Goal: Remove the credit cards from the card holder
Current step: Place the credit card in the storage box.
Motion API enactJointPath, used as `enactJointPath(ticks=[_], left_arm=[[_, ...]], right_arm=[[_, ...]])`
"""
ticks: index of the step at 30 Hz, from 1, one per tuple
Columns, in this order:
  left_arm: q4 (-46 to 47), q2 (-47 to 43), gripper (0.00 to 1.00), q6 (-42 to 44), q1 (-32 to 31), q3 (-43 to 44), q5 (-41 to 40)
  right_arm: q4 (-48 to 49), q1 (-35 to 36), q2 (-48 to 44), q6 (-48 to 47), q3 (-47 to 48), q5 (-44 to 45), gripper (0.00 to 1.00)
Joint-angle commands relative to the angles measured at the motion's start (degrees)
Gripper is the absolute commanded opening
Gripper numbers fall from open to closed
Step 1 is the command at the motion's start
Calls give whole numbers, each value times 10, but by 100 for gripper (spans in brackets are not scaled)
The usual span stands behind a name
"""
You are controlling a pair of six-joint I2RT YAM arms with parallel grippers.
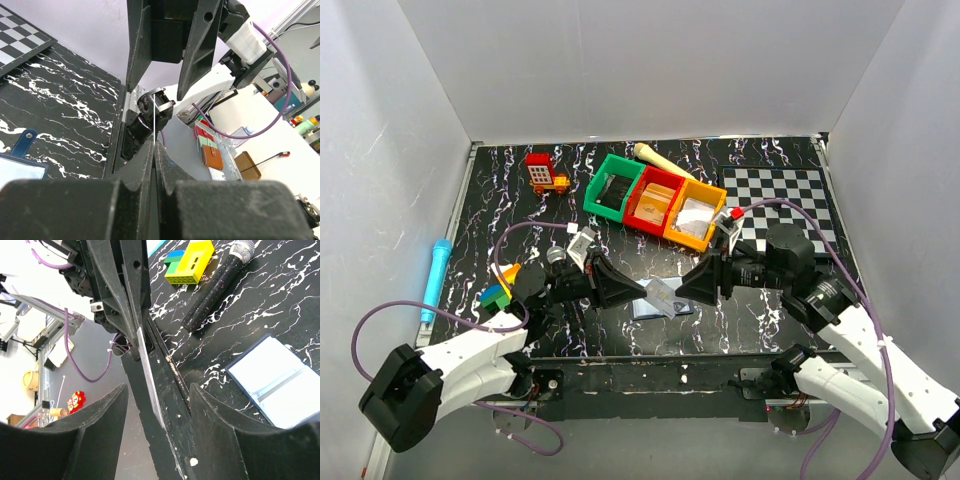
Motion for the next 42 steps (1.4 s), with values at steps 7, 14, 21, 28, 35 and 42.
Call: enactJointPath(ticks=[7, 14, 21, 28, 35, 42], left_arm=[[110, 36, 0, -69, 2, -19, -7], [69, 11, 0, -55, 2, -16, -11], [65, 8, 0, -55, 2, -19, -14], [36, 8, 0, -47, 2, -7, -22], [-101, -30, 45, 7, 13, 26, -63], [-387, -144, 53, 52, 56, 57, -265]], right_arm=[[84, -3, 45, 53, 5, -38, 54], [85, -3, 52, 50, 2, -58, 39], [92, -3, 56, 54, -1, -80, 21], [92, -3, 60, 53, 1, -102, 1], [31, -4, 51, 6, 43, -72, 1], [-115, -11, 83, -94, 150, 176, 1]])
